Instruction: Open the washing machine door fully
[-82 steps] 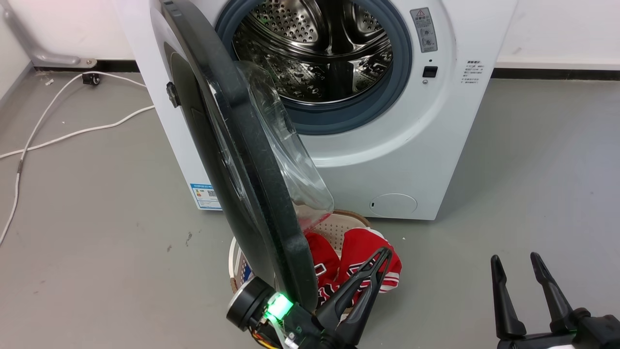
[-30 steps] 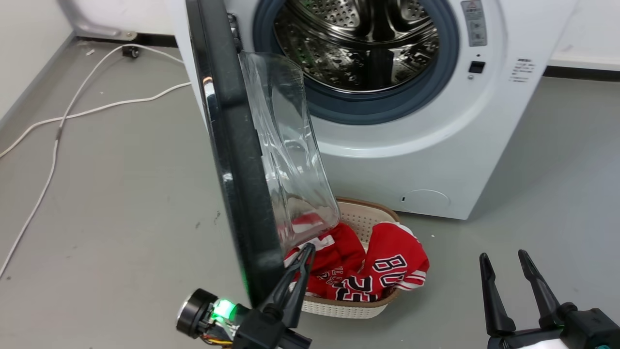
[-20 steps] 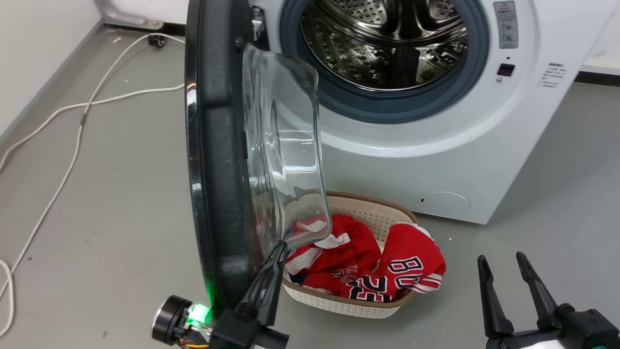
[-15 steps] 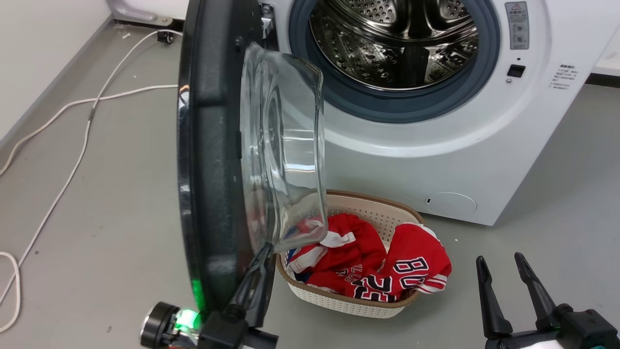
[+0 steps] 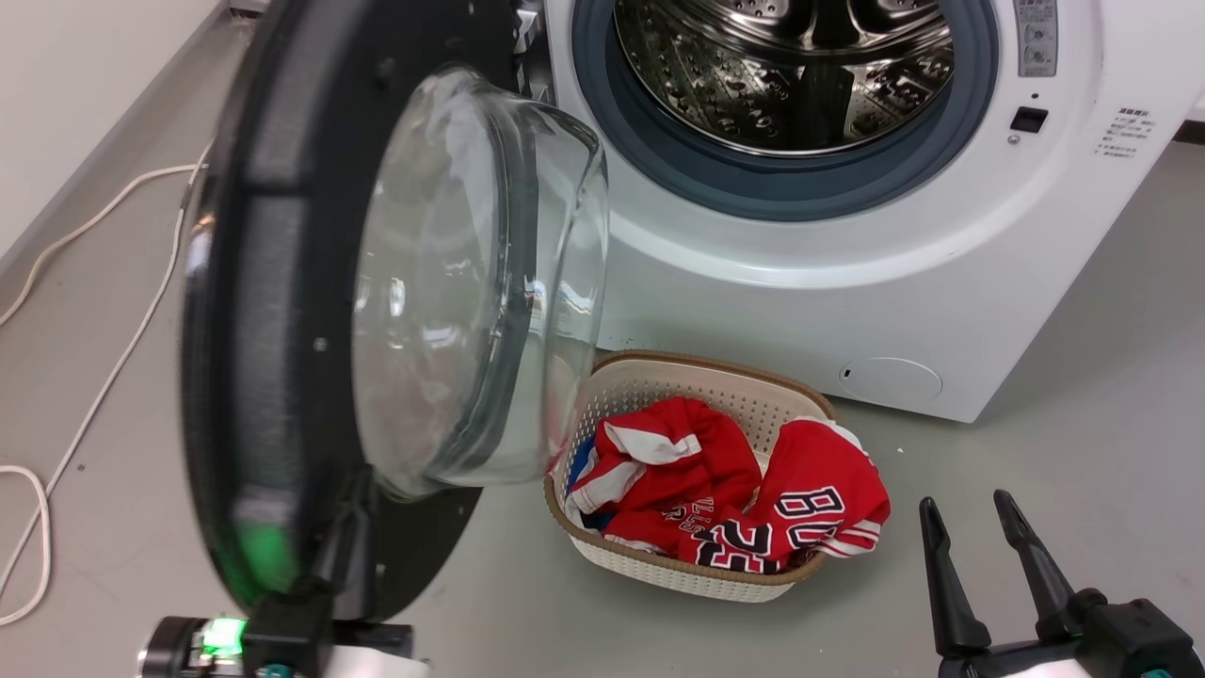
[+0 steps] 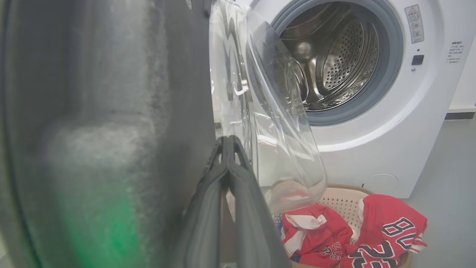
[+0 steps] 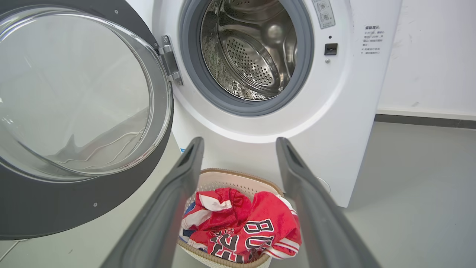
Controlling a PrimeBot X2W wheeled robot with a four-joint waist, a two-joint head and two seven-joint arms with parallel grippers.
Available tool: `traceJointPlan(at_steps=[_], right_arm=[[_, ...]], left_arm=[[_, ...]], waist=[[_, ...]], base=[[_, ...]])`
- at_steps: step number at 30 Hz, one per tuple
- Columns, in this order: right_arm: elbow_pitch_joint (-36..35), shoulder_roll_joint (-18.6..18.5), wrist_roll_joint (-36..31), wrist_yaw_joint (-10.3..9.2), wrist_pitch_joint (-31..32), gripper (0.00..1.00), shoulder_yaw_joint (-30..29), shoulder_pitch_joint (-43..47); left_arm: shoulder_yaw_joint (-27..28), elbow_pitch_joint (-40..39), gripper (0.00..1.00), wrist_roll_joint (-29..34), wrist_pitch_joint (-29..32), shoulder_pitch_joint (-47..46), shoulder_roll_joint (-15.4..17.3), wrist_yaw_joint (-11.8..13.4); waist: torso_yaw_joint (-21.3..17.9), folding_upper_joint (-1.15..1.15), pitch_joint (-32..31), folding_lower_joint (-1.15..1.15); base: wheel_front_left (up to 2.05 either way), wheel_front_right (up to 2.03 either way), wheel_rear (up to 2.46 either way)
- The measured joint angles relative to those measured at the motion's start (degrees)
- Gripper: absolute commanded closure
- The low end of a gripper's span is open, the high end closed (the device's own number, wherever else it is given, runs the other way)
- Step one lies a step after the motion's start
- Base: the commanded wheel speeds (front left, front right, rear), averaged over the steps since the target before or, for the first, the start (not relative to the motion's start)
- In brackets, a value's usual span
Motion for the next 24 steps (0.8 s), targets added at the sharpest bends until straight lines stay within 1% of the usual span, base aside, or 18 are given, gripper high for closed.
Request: traceJointPlan(at_steps=[4,9,16,24], right_arm=[[0.0,0.0,-0.2,0.0,0.0,0.0,0.0,-0.4],[0.0,0.0,-0.5,0.0,0.0,0.0,0.0,-0.7],[0.0,0.0,-1.0,0.0,0.0,0.0,-0.1,-1.8],[-0.1,0.0,-2.0,0.0,0.0,0.0,-0.3,-3.2]], left_arm=[[3.1,1.1,1.0,-0.9,0.0,0.0,0.1,0.5],[7.1,3.0,1.0,-2.2,0.0,-0.7,0.0,0.3],[12.2,5.1,1.0,-3.0,0.0,-3.0,-1.1,0.1],[20.1,7.0,1.0,-3.8,0.0,-6.4,-1.5,-0.2]], waist=[[0.0,0.0,0.7,0.0],[-0.2,0.0,1.8,0.0],[-0.4,0.0,3.9,0.0],[-1.2,0.0,6.1,0.0]], base=[[0.0,0.0,0.0],[0.0,0.0,0.0],[0.0,0.0,0.0],[0.0,0.0,0.0]])
